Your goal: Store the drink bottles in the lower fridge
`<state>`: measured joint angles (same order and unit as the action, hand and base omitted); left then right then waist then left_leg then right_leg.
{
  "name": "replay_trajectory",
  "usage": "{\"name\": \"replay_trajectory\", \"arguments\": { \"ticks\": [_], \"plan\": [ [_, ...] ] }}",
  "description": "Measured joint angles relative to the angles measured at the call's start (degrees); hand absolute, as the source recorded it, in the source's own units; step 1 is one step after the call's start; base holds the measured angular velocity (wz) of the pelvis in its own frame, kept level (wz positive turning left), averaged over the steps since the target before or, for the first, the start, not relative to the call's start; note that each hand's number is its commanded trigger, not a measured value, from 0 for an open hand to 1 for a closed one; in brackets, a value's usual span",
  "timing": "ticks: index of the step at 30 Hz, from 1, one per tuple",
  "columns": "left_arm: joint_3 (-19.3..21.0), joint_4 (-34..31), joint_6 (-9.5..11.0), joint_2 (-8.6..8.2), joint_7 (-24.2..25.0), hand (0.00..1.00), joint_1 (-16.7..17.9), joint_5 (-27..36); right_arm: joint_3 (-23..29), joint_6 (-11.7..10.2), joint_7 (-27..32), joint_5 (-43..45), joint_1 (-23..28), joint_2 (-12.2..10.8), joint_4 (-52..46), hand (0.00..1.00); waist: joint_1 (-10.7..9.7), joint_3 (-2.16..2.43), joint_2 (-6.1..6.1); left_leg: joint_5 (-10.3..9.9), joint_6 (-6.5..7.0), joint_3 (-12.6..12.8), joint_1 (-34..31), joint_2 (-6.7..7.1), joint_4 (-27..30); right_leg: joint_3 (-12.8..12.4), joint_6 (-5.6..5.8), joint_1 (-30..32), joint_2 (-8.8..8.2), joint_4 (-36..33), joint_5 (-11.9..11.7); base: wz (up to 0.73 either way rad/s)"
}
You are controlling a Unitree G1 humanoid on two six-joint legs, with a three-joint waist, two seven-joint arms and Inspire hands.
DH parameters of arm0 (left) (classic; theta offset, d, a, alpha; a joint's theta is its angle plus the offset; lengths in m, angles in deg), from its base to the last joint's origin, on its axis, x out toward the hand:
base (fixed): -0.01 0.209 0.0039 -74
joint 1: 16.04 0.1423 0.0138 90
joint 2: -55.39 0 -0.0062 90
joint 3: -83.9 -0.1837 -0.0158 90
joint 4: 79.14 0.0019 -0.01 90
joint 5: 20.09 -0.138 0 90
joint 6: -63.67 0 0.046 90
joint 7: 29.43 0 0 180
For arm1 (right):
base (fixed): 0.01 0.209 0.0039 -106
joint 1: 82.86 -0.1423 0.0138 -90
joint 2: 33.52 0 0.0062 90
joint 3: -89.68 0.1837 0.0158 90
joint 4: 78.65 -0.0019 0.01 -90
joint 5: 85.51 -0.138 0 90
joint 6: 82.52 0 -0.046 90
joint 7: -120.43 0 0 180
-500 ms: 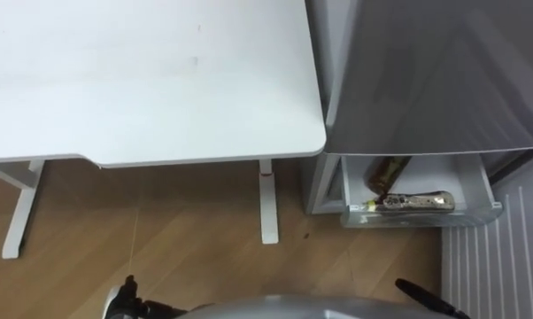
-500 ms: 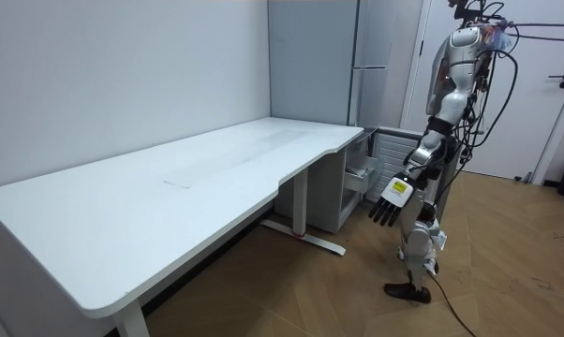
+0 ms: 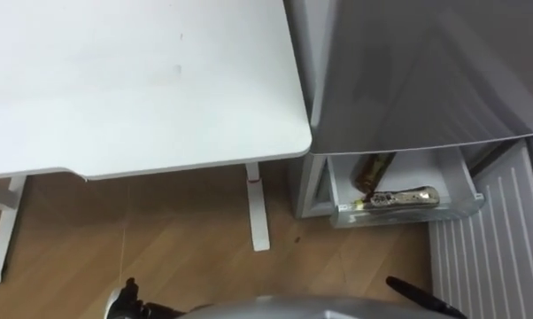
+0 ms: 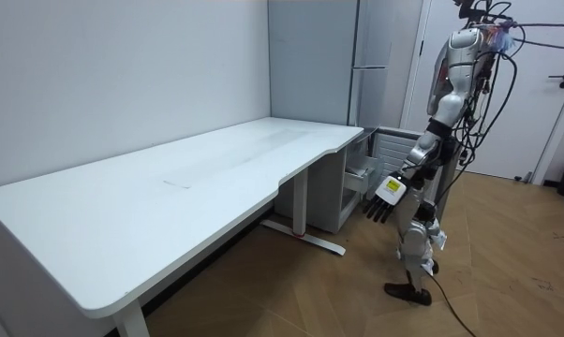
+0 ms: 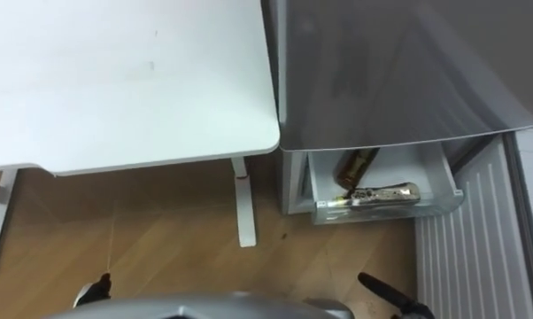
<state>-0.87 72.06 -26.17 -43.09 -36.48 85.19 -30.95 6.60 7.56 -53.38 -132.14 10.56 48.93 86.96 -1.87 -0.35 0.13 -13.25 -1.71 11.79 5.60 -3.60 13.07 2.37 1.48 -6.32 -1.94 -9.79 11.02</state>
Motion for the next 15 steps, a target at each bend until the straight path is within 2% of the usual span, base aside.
{"name": "replay_trajectory", "arguments": {
  "ticks": [7, 10, 13, 15],
  "plan": [
    [0.1, -0.6, 0.2, 0.1, -0.2, 0.0, 1.3, -0.1, 0.4, -0.1, -0.3, -3.7, 0.0, 0.2, -0.3, 0.0, -0.3, 0.32, -0.16, 0.0, 0.03, -1.1, -0.2, 0.22, -0.3, 0.1, -0.12, 0.1, 0.12, 0.1, -0.1, 0.0],
    [0.3, -0.7, 0.2, 0.31, -0.3, 0.0, 1.6, 0.0, 1.8, -0.1, -0.8, -8.1, -0.7, 0.2, -1.0, 0.0, 0.4, 0.54, -0.35, 0.0, 0.04, -1.1, -1.5, 0.22, -0.1, 0.1, -0.14, 1.7, 0.08, -0.6, -0.1, 0.0],
    [0.1, -0.3, 0.3, 0.41, -0.3, 0.0, -0.2, 0.1, 1.8, -0.2, -1.4, -15.6, -3.3, 0.2, -2.1, 0.0, 0.7, 0.58, -0.79, 0.0, 0.07, -1.4, -5.1, 0.13, 1.9, 0.4, -0.21, 5.3, -0.03, -2.7, 0.0, 0.01],
    [-1.1, 1.0, 0.2, 0.5, -0.3, 0.0, -2.8, 0.1, 1.5, -0.6, -1.5, -20.4, -7.2, 0.1, -2.2, 0.0, 0.9, 0.17, -1.05, 0.0, 0.14, -1.5, -8.6, -0.07, 3.9, 0.4, -0.26, 9.0, -0.08, -5.1, 0.1, 0.0]
  ]
}}
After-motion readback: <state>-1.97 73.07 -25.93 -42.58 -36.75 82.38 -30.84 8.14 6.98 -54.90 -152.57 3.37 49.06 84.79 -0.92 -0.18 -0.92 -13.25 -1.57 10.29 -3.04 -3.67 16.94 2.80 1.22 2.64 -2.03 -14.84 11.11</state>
